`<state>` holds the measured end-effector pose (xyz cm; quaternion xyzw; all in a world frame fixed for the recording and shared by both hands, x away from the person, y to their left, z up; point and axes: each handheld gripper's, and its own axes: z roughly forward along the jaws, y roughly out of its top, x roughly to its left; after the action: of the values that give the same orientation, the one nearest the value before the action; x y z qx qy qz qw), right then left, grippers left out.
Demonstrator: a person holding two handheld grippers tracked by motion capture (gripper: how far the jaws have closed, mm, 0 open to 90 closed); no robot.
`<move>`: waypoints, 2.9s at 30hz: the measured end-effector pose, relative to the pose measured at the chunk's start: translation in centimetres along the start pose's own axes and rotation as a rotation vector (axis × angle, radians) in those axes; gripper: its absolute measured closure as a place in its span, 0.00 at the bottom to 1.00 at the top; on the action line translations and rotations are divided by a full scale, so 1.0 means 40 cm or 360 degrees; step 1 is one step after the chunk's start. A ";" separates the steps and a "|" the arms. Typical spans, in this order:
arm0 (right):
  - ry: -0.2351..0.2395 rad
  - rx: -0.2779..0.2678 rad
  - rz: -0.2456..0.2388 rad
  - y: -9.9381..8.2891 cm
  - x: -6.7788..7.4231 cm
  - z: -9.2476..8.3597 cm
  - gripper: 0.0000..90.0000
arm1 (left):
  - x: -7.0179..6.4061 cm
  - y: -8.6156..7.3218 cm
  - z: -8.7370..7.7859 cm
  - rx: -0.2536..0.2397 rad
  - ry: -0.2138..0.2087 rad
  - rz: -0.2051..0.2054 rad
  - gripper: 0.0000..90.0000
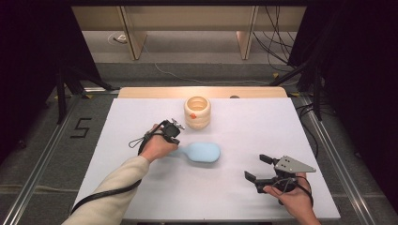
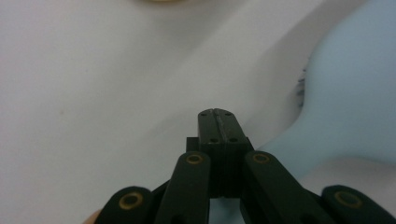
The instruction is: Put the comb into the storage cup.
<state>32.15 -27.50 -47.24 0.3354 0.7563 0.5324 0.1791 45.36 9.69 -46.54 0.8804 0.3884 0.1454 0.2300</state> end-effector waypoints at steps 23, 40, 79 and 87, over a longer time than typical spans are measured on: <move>-0.0007 0.0009 0.0017 -0.002 -0.004 0.001 0.13 | -0.059 -0.092 -0.054 -0.0023 -0.0120 0.0011 1.00; -0.0008 0.0003 0.0012 -0.001 -0.004 -0.001 0.13 | -0.077 -0.114 -0.071 -0.0031 -0.0121 0.0022 1.00; -0.0007 0.0002 0.0016 -0.001 -0.005 -0.003 0.13 | -0.062 -0.143 -0.101 -0.0011 -0.0067 -0.0009 0.78; -0.0007 0.0007 0.0014 -0.001 -0.004 -0.002 0.13 | -0.063 -0.133 -0.145 -0.0155 -0.0136 -0.0146 0.47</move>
<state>32.21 -27.69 -47.24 0.3402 0.7557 0.5307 0.1777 37.89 12.64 -44.56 0.8548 0.4107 0.1156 0.2955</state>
